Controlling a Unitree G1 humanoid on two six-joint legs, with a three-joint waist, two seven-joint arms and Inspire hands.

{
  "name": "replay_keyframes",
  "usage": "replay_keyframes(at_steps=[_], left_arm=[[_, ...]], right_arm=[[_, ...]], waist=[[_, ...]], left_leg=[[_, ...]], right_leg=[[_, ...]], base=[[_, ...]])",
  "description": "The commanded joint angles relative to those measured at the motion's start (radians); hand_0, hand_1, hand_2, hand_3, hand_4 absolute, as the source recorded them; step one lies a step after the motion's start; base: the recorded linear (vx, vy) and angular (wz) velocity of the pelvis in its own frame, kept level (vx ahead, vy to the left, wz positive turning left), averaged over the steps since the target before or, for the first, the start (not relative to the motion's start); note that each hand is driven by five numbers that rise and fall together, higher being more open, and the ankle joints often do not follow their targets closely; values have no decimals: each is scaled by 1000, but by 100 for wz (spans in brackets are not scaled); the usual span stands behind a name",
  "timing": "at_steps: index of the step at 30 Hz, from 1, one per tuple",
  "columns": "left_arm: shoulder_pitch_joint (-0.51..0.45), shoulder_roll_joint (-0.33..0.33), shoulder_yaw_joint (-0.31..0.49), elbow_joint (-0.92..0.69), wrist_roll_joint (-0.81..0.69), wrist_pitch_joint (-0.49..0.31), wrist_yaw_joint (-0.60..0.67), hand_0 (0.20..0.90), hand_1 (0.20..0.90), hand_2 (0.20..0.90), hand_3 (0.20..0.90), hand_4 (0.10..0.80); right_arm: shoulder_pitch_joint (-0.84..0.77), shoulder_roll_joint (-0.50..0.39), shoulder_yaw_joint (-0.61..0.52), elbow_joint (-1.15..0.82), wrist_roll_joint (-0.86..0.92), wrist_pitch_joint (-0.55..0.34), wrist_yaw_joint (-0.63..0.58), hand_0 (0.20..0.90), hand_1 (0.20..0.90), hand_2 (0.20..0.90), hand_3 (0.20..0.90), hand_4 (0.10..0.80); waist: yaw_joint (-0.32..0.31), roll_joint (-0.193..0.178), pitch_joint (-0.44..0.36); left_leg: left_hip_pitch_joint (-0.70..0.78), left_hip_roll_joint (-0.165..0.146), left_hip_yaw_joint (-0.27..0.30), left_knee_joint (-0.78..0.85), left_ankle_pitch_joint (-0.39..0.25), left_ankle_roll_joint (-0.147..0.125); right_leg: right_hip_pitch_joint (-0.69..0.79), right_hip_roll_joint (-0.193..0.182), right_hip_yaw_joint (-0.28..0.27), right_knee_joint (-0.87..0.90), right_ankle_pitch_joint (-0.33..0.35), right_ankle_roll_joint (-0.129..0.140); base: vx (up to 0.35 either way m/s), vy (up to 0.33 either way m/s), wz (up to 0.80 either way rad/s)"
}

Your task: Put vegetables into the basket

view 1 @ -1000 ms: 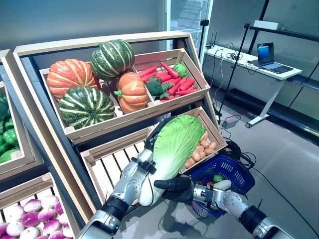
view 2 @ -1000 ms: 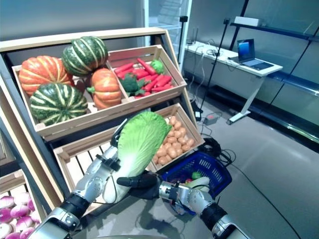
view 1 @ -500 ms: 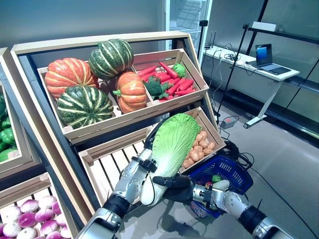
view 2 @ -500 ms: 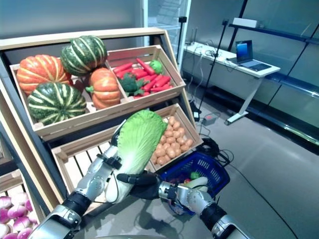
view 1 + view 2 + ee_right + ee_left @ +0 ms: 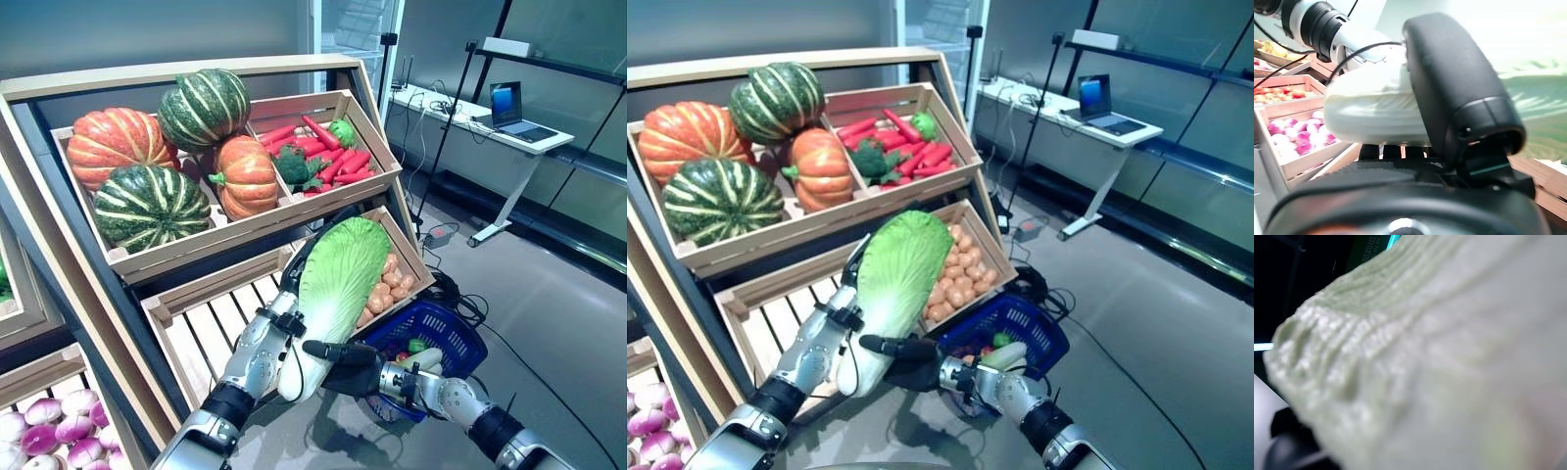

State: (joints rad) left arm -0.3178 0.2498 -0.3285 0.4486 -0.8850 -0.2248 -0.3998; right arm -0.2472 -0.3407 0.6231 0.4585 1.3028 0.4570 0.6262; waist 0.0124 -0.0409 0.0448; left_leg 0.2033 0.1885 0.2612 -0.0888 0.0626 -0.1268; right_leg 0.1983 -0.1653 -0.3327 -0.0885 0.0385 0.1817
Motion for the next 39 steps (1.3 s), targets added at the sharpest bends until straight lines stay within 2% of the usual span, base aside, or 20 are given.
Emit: replay_keyframes(at_steps=[1, 13, 22, 26, 27, 29, 31, 34, 35, 36, 39], left_arm=[[-17, -14, -10, 45, 15, -33, -82, 900, 900, 900, 900, 800], [50, 21, 140, 117, 9, -58, -99, 900, 900, 900, 900, 800], [65, 30, 199, 133, -5, -67, -97, 900, 900, 900, 900, 800], [65, 35, 207, 136, 9, -80, -72, 900, 900, 900, 900, 800], [65, 35, 207, 136, 9, -80, -72, 900, 900, 900, 900, 800], [51, 49, 207, 112, 8, -108, -34, 900, 900, 900, 900, 800], [38, 58, 202, 106, 6, -117, -24, 900, 900, 900, 900, 800], [-79, 100, 165, 102, -16, -184, 7, 900, 900, 900, 900, 800], [-88, 103, 162, 100, -19, -189, 10, 900, 900, 900, 900, 800], [-117, 117, 149, 86, -36, -202, 32, 900, 900, 900, 900, 800], [-118, 123, 140, 63, -58, -219, 50, 900, 900, 900, 900, 800]], right_arm=[[-187, 125, -394, -32, 253, -150, 154, 300, 300, 300, 300, 400], [-103, 20, -519, 8, 233, -140, 200, 300, 300, 300, 300, 400], [-56, -15, -572, 53, 211, -135, 188, 300, 300, 300, 300, 400], [-52, -37, -611, 112, 118, -206, 62, 300, 300, 300, 300, 400], [-52, -37, -611, 112, 118, -206, 62, 300, 300, 300, 300, 400], [-84, -74, -656, 235, 27, -312, -131, 300, 300, 300, 300, 400], [-102, -84, -666, 266, 21, -331, -163, 300, 300, 300, 300, 400], [-256, -130, -677, 396, -17, -462, -286, 300, 300, 300, 300, 400], [-271, -136, -677, 410, -20, -472, -291, 300, 300, 300, 300, 400], [-333, -162, -677, 452, -32, -501, -340, 300, 300, 300, 300, 400], [-386, -192, -680, 487, -32, -525, -384, 300, 300, 300, 300, 400]], waist=[[-2, 6, 12], [-12, 1, 27], [-14, -3, 30], [-12, -2, 43], [-12, -2, 43], [-4, 3, 99], [-1, 3, 117], [12, 6, 264], [12, 7, 277], [16, 14, 325], [23, 26, 368]], left_leg=[[25, -6, -3, 2, -57, 19], [29, 0, 8, 2, -53, 13], [28, 4, 9, 2, -51, 9], [27, 6, 11, 6, -47, 7], [27, 6, 11, 6, -47, 7], [-21, 17, 8, 92, -65, 2], [-54, 23, 2, 131, -69, -1], [-239, 55, -46, 338, -118, -21], [-256, 59, -48, 359, -122, -21], [-338, 77, -54, 465, -157, -24], [-436, 87, -71, 573, -194, -21]], right_leg=[[21, -14, -6, 33, -15, -45], [15, -15, 4, 39, -17, -44], [17, -15, 0, 38, -16, -42], [3, -18, 0, 64, -27, -43], [3, -18, 0, 64, -27, -43], [-50, -28, 6, 161, -67, -55], [-80, -32, 8, 192, -72, -59], [-238, -68, 22, 376, -115, -72], [-256, -72, 23, 400, -120, -73], [-334, -99, 25, 511, -157, -82], [-425, -128, 29, 627, -195, -94]], base=[[0, 0, 0], [5, -8, -4], [16, -11, 0], [17, -19, 0], [6, -33, 0], [-108, -54, -1], [-211, -53, -1], [-445, -91, 1], [-405, -48, 22], [-237, -9, 20], [-201, 22, 10]])
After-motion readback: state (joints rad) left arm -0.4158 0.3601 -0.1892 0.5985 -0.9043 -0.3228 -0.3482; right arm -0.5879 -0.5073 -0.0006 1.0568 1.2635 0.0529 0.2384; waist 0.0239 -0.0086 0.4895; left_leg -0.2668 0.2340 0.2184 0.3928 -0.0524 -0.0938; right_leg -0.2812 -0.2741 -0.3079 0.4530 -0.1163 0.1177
